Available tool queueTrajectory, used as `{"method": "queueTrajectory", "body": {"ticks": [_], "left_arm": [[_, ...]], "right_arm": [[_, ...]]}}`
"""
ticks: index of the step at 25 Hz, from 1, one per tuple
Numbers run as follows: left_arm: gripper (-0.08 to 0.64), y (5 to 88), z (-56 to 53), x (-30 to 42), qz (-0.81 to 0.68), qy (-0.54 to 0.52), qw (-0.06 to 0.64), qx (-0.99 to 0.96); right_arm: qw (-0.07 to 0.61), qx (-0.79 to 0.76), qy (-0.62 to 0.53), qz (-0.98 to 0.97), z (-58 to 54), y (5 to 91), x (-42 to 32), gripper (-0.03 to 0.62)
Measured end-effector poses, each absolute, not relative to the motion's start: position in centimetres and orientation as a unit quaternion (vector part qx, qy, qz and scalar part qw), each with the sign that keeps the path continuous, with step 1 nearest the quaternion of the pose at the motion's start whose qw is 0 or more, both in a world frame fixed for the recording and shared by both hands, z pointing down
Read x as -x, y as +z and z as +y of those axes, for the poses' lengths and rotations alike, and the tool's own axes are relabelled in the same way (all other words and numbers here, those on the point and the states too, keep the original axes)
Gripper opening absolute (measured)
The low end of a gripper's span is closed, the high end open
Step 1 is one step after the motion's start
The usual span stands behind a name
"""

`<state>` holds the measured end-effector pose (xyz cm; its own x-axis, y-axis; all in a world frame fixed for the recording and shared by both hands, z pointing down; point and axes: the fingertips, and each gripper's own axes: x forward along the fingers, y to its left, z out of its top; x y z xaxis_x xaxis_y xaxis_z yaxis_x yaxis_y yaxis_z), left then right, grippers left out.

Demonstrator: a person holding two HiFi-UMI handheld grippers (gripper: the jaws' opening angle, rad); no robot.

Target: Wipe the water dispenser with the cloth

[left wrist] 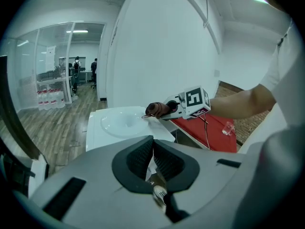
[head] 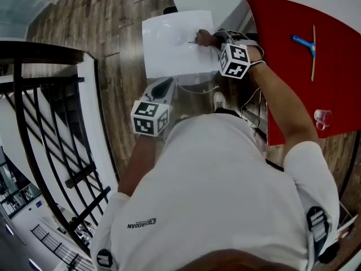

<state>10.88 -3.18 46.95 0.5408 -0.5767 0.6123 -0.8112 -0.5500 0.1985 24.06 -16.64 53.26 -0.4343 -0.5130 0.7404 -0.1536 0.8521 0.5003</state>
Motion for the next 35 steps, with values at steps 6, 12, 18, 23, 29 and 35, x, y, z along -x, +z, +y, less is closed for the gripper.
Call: {"method": "queueTrajectory", "body": {"ticks": [6, 12, 18, 23, 29, 35], "left_arm": [[0.002, 47.0, -2.8, -10.8, -0.396, 0.251, 0.231, -0.853], [0.002, 47.3, -2.2, -10.9, -0.382, 0.259, 0.229, -0.857], [0.002, 47.5, -2.4, -11.4, -0.37, 0.271, 0.221, -0.861], [0.002, 47.7, -2.2, -12.4, -0.358, 0.278, 0.218, -0.864], [0.002, 47.9, -2.2, -13.8, -0.35, 0.286, 0.215, -0.866], [0.002, 47.6, -2.8, -15.2, -0.356, 0.283, 0.211, -0.865]], "right_arm": [[0.498, -0.181, -0.18, -0.829, -12.7, 53.8, -23.8, 0.071], [0.499, -0.173, -0.163, -0.833, -8.2, 54.1, -24.1, 0.071], [0.493, -0.183, -0.145, -0.838, -5.6, 54.1, -24.3, 0.071], [0.481, -0.189, -0.126, -0.847, -4.1, 54.3, -24.4, 0.071], [0.384, -0.246, 0.015, -0.89, -4.2, 53.1, -24.9, 0.071], [0.192, -0.314, 0.25, -0.896, -6.0, 52.1, -27.0, 0.071]]}}
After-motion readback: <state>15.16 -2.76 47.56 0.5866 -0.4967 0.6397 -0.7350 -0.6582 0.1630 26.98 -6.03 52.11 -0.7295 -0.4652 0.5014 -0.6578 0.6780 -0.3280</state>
